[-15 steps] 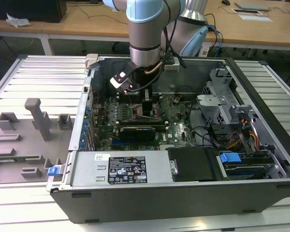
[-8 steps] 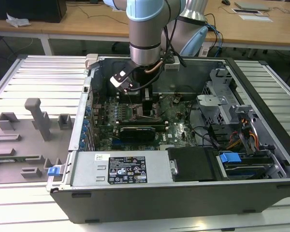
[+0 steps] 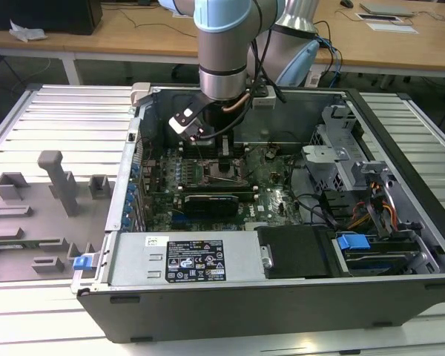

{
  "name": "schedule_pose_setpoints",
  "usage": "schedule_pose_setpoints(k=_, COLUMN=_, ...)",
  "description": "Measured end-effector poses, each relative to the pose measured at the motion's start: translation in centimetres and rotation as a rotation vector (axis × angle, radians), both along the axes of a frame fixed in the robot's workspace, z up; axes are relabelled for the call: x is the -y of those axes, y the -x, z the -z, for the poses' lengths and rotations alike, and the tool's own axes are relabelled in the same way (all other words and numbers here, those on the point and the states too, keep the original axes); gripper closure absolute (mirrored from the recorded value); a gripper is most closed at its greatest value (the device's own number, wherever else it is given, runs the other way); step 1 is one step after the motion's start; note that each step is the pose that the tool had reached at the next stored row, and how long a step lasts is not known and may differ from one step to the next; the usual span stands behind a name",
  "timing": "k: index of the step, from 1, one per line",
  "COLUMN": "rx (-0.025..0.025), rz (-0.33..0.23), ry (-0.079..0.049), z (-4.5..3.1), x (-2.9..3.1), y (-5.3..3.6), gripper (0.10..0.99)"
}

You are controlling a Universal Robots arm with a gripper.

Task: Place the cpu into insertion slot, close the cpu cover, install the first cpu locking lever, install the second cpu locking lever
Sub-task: 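Place the cpu into insertion slot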

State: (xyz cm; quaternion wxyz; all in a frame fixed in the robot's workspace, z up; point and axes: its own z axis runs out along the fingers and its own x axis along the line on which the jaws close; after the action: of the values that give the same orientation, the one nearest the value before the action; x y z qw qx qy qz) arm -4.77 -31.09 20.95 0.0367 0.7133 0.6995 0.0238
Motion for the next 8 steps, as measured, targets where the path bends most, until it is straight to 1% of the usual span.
schedule_pose_setpoints(k=1, rx=-0.0001, rz=0.0, ry=0.0, z=-0.02, x=0.0, y=0.0, gripper=0.98)
schedule_pose_setpoints(k=5, rx=0.0009, rz=0.0, ry=0.001, z=-1.59, x=0.0, y=0.0, gripper=0.98)
schedule_pose_setpoints(k=8, rx=0.0036, rz=0.0, ry=0.005, z=-3.51, x=0.0, y=0.0, gripper=0.98)
